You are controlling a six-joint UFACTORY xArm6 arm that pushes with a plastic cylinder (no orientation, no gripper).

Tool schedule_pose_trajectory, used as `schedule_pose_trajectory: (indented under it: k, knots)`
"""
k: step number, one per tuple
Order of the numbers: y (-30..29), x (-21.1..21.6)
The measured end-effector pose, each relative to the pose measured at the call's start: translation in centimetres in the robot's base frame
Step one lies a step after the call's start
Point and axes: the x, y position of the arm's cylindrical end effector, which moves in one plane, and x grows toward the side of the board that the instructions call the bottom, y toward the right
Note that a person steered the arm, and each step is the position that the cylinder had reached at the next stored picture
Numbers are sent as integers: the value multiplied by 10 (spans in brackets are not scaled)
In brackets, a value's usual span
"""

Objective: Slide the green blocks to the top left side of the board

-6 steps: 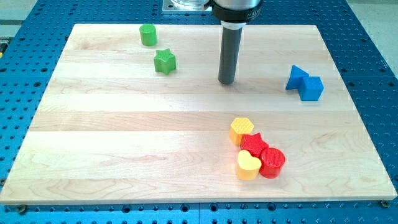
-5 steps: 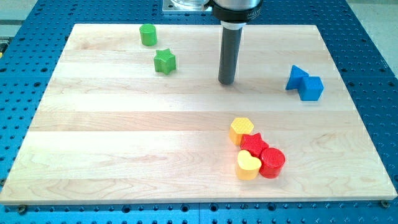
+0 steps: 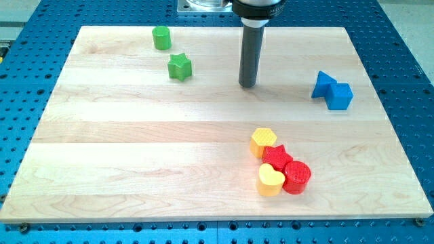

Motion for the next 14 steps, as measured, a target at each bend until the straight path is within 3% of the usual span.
schedule_pose_trajectory:
  k: [4, 8, 10, 12, 13, 14]
  knots:
    - [-32, 26]
    - [-142, -32]
    - [-69, -44]
    - [-184, -58]
    - [-179, -64]
    - [-134, -52]
